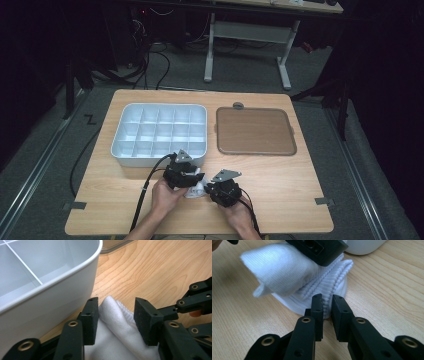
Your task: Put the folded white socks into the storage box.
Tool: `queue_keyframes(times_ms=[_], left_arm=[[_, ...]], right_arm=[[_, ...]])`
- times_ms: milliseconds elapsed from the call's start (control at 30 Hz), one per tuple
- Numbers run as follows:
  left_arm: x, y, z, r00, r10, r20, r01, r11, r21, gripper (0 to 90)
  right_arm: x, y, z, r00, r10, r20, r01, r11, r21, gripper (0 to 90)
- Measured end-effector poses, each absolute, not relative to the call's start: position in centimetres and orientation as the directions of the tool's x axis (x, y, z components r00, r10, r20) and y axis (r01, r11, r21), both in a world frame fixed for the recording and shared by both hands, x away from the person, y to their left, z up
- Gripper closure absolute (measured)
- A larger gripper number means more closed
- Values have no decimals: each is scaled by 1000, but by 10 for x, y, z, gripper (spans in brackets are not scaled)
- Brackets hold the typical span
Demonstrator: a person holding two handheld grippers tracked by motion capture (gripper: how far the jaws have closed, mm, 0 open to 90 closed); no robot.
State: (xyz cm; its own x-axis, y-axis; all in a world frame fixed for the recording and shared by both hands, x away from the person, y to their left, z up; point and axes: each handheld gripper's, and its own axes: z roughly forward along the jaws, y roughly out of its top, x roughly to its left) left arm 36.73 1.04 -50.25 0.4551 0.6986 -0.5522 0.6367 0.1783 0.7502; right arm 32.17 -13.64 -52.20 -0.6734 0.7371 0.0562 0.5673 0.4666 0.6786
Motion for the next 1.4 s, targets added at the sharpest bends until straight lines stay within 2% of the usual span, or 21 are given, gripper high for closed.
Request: queue_keyframes(times_ms=[200, 567, 700, 967, 1133, 1400], left_arm=[[363, 14, -497, 471, 690, -550, 625, 179, 760, 485], [359, 14, -479, 491, 656, -573, 615, 205, 762, 469], [356, 19, -471, 497, 646, -580, 610, 216, 763, 469], [350, 43, -471, 466, 674, -574, 592, 244, 768, 480], [348, 54, -482, 436, 689, -578, 603, 253, 757, 479], [344, 51, -503, 431, 712, -555, 594, 239, 768, 488]], right_arm=[[323, -139, -522, -669, 740, 61, 567, 456, 686, 744], [320, -144, -517, -666, 743, 71, 562, 437, 702, 708], [318, -149, -512, -654, 752, 81, 564, 414, 714, 726], [312, -154, -496, -655, 753, 58, 543, 416, 730, 827], [307, -151, -481, -672, 739, 46, 508, 416, 754, 831], [304, -124, -458, -719, 695, 10, 447, 451, 772, 823]])
